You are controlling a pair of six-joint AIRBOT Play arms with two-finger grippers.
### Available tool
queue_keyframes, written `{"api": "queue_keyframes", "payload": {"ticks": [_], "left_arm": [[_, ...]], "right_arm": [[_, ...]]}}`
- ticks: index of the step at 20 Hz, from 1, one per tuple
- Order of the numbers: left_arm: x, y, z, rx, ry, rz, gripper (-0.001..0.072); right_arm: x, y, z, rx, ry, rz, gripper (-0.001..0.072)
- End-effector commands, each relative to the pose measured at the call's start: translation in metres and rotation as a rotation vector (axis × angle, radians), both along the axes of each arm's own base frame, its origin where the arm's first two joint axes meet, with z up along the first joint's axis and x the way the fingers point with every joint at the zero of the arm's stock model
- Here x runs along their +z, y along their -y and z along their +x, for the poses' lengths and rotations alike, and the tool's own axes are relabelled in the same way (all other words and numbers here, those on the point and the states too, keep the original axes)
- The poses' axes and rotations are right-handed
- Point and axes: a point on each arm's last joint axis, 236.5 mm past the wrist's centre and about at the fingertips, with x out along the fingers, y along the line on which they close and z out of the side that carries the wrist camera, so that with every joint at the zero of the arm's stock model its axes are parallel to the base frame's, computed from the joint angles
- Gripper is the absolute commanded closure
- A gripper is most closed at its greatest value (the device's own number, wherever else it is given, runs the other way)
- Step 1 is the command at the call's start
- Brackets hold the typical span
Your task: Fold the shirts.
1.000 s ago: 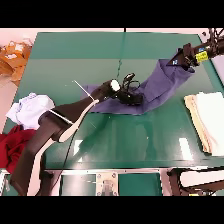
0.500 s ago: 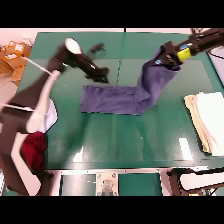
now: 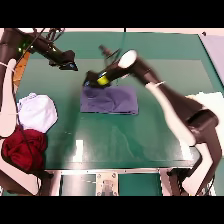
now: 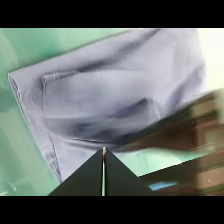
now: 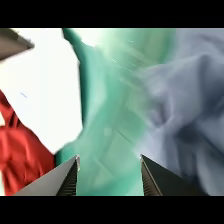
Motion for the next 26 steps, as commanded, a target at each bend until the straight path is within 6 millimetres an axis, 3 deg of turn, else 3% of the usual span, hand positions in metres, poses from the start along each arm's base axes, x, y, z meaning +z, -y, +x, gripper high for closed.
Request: {"api": "queue_keyframes", "payload": {"ticks": [1,2,3,7,10,11,12,14,18,22,23,24,26], "left_arm": [[-0.003,-0.011,-0.005,0.003,-0.022,0.021,0.0688],[-0.004,-0.014,-0.005,0.008,-0.022,0.031,0.0688],[-0.006,-0.018,-0.004,0.014,-0.02,0.048,0.0688],[-0.013,-0.032,0.002,0.038,-0.008,0.111,0.0688],[-0.013,-0.032,0.004,0.051,-0.003,0.11,0.0688],[-0.012,-0.032,0.005,0.054,0.002,0.109,0.0688],[-0.012,-0.032,0.006,0.058,0.004,0.108,0.0688],[-0.012,-0.033,0.007,0.06,0.005,0.11,0.0688],[-0.012,-0.033,0.006,0.066,0.001,0.109,0.0688],[-0.012,-0.032,0.006,0.065,0.0,0.109,0.0688],[-0.013,-0.033,0.006,0.065,0.0,0.109,0.0688],[-0.013,-0.033,0.006,0.067,-0.001,0.108,0.0688],[-0.013,-0.032,0.006,0.073,-0.005,0.107,0.0688]], "right_arm": [[-0.026,-0.041,0.009,-0.067,0.06,0.034,0.0323],[-0.023,-0.014,0.018,-0.055,0.068,-0.016,0.0411],[-0.021,0.02,0.027,-0.049,0.06,-0.078,0.0452],[-0.016,0.201,0.05,-0.127,-0.066,-0.339,0.0462],[-0.035,0.298,0.045,-0.242,-0.187,-0.387,0.0452],[-0.05,0.318,0.036,-0.27,-0.244,-0.393,0.0343],[-0.067,0.329,0.025,-0.28,-0.301,-0.391,0.0161],[-0.093,0.326,0.012,-0.267,-0.348,-0.315,0.0123],[-0.126,0.29,0.004,-0.259,-0.373,-0.213,0.0123],[-0.131,0.227,-0.005,-0.157,-0.385,-0.081,0.0132],[-0.129,0.214,-0.004,-0.148,-0.376,-0.051,0.0283],[-0.123,0.203,-0.002,-0.131,-0.349,-0.02,0.0662],[-0.096,0.189,0.009,-0.117,-0.319,0.063,0.0695]]}}
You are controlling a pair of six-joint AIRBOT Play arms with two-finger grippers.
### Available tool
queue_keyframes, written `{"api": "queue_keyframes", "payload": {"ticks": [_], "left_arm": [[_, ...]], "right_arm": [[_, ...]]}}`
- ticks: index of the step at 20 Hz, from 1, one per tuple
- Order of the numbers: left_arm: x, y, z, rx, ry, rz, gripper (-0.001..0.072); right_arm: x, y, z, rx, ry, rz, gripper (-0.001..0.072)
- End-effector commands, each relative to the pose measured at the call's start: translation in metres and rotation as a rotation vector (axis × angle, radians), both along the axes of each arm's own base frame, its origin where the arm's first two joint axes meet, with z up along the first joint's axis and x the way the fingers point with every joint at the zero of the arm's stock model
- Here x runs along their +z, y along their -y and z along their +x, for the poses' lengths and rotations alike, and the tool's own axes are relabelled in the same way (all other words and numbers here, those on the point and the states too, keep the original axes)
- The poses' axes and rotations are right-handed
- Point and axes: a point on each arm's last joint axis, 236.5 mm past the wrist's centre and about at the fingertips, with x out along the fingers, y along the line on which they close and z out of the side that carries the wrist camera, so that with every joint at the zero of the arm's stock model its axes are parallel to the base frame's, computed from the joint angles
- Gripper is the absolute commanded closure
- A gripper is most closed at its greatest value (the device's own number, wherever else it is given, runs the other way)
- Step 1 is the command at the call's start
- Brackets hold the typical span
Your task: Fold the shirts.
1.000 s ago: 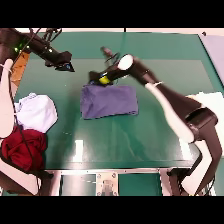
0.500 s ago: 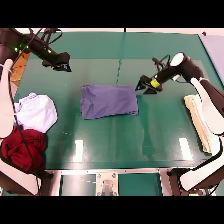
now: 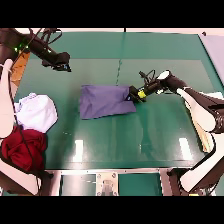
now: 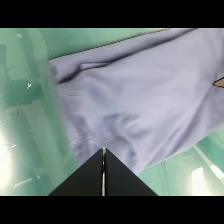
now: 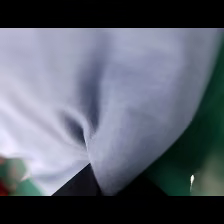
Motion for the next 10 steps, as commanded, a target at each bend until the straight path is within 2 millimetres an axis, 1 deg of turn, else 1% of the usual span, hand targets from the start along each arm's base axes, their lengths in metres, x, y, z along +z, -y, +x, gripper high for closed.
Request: {"api": "queue_keyframes", "payload": {"ticks": [1,2,3,5,6,7,8,9,10], "left_arm": [[0.0,0.0,0.0,0.006,-0.005,-0.001,0.0688],[0.0,0.0,-0.001,0.005,-0.007,-0.001,0.0687],[0.0,0.0,-0.002,0.004,-0.009,0.0,0.0687],[-0.001,0.0,-0.002,0.002,-0.012,0.0,0.0688],[-0.001,0.0,-0.004,-0.001,-0.017,0.001,0.0688],[-0.001,0.0,-0.006,-0.004,-0.025,0.002,0.0687],[-0.002,0.0,-0.006,-0.005,-0.028,0.003,0.0687],[-0.001,0.0,-0.006,-0.005,-0.027,0.003,0.0688],[-0.001,0.0,-0.006,-0.006,-0.027,0.003,0.0688]], "right_arm": [[0.047,-0.033,0.016,0.022,0.08,0.157,0.0696],[0.073,-0.028,0.026,0.03,0.126,0.172,0.0696],[0.101,-0.019,0.037,0.014,0.168,0.184,0.0696],[0.162,0.015,0.055,-0.054,0.257,0.197,0.0696],[0.191,0.039,0.06,-0.099,0.299,0.195,0.0696],[0.215,0.065,0.063,-0.153,0.33,0.19,0.0696],[0.235,0.095,0.065,-0.221,0.356,0.175,0.0696],[0.25,0.125,0.064,-0.286,0.38,0.154,0.0696],[0.262,0.16,0.063,-0.359,0.4,0.12,0.0696]]}}
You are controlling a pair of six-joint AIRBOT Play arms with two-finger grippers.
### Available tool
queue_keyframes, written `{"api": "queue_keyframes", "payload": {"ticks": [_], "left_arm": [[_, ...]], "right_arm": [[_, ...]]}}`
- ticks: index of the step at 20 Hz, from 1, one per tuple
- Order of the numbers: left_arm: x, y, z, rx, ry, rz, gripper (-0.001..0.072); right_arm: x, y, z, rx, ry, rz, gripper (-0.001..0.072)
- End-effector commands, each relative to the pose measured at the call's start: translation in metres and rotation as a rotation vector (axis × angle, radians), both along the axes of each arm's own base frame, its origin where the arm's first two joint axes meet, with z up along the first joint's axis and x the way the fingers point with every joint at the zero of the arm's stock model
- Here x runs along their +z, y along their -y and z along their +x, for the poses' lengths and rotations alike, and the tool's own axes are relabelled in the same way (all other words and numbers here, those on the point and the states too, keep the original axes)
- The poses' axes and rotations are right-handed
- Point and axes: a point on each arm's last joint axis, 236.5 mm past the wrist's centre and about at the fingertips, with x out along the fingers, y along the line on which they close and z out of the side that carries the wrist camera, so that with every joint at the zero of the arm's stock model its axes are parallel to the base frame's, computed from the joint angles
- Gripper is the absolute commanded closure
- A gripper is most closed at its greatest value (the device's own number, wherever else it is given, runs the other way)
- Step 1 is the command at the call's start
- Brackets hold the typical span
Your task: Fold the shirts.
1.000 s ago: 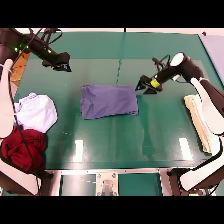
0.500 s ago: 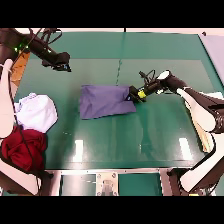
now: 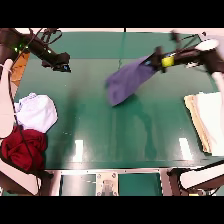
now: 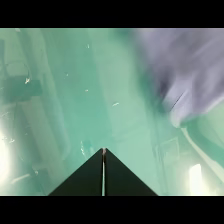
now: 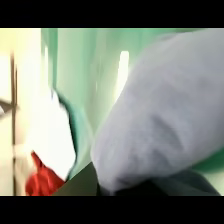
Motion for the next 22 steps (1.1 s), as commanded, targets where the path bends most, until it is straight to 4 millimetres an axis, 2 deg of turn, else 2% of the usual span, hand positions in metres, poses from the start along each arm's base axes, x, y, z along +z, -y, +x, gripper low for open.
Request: {"api": "queue_keyframes", "payload": {"ticks": [1,3,6,9,11,13,17,20,22], "left_arm": [[0.0,0.0,-0.002,-0.004,-0.006,0.001,0.0688],[0.0,0.0,-0.002,-0.004,-0.007,0.001,0.0688],[0.0,0.0,-0.002,-0.005,-0.006,0.001,0.0688],[0.0,0.0,-0.002,-0.005,-0.005,0.001,0.0688],[0.0,0.0,-0.002,-0.006,-0.005,0.001,0.0688],[0.0,0.0,-0.002,-0.005,-0.005,0.0,0.0688],[0.0,0.001,-0.003,-0.008,-0.009,-0.005,0.0688],[0.0,0.002,-0.004,-0.011,-0.013,-0.009,0.0688],[0.0,0.003,-0.005,-0.013,-0.017,-0.012,0.0688]], "right_arm": [[0.058,0.104,-0.009,-0.232,0.05,-0.04,0.0696],[0.069,0.174,-0.025,-0.385,0.046,-0.09,0.0696],[0.088,0.268,-0.056,-0.613,0.064,-0.132,0.0696],[0.089,0.337,-0.097,-0.778,0.023,-0.141,0.0696],[0.078,0.37,-0.125,-0.851,-0.032,-0.187,0.0696],[0.066,0.39,-0.145,-0.897,-0.085,-0.234,0.0696],[0.052,0.407,-0.182,-0.959,-0.207,-0.359,0.0697],[0.031,0.404,-0.223,-0.987,-0.394,-0.425,0.0696],[0.003,0.396,-0.254,-0.996,-0.548,-0.444,0.0696]]}}
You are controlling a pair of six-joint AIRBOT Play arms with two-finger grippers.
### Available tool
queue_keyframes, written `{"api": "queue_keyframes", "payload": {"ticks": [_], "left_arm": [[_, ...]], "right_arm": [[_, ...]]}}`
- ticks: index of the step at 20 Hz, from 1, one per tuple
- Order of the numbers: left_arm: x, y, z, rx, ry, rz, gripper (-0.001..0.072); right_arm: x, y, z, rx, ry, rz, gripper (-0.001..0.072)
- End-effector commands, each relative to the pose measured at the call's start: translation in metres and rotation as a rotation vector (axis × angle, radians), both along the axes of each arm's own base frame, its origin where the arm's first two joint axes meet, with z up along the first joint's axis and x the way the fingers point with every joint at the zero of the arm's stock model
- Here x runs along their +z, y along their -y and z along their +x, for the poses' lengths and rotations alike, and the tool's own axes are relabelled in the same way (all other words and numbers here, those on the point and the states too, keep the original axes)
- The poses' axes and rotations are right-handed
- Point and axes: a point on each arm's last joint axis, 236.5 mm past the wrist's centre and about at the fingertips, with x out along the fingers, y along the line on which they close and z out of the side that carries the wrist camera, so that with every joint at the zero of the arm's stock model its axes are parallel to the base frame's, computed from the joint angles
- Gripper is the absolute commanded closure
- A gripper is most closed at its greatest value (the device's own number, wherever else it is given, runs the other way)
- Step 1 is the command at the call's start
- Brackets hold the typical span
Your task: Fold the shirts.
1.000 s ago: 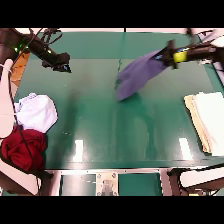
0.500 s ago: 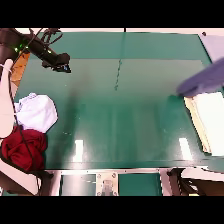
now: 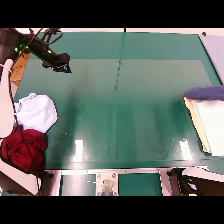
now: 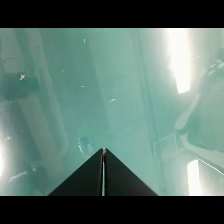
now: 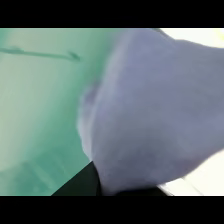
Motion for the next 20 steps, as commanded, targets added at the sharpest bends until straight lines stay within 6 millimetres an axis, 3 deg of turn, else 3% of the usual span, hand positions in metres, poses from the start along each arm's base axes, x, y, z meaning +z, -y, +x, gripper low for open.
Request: {"api": "queue_keyframes", "payload": {"ticks": [1,4,6,8,10,12,13,14,15,16,17,20], "left_arm": [[0.0,0.001,-0.003,-0.005,-0.012,-0.002,0.0688],[-0.001,0.0,-0.008,-0.015,-0.031,0.002,0.0688],[-0.001,0.0,-0.008,-0.015,-0.031,0.002,0.0688],[-0.001,0.0,-0.008,-0.015,-0.031,0.002,0.0688],[-0.001,0.0,-0.008,-0.016,-0.03,0.002,0.0688],[0.001,0.0,-0.006,-0.02,-0.013,0.002,0.0689],[0.006,0.0,-0.004,-0.015,0.006,0.003,0.0689],[0.014,-0.001,-0.002,-0.008,0.036,0.001,0.0689],[0.027,0.0,-0.001,-0.001,0.073,-0.003,0.0689],[0.036,0.0,-0.003,0.002,0.096,-0.005,0.0689],[0.046,-0.001,-0.007,0.001,0.113,-0.004,0.0689],[0.059,-0.004,-0.028,0.009,0.111,0.001,0.0689]], "right_arm": [[-0.046,-0.004,-0.066,-0.109,-0.276,0.039,0.0696],[-0.095,-0.006,-0.124,-0.186,-0.523,0.054,0.0695],[-0.123,-0.008,-0.145,-0.194,-0.618,0.063,0.066],[-0.144,-0.013,-0.157,-0.184,-0.678,0.087,0.01],[-0.147,-0.013,-0.156,-0.178,-0.685,0.097,0.01],[-0.136,-0.011,-0.132,-0.152,-0.626,0.067,0.0102],[-0.126,-0.011,-0.108,-0.123,-0.561,0.042,0.0161],[-0.116,-0.015,-0.082,-0.083,-0.497,0.018,0.037],[-0.105,-0.025,-0.052,-0.014,-0.422,-0.005,0.0646],[-0.095,-0.042,-0.02,0.069,-0.344,-0.023,0.0694],[-0.087,-0.061,0.007,0.144,-0.282,-0.034,0.0694],[-0.085,-0.137,0.054,0.391,-0.222,-0.053,0.0697]]}}
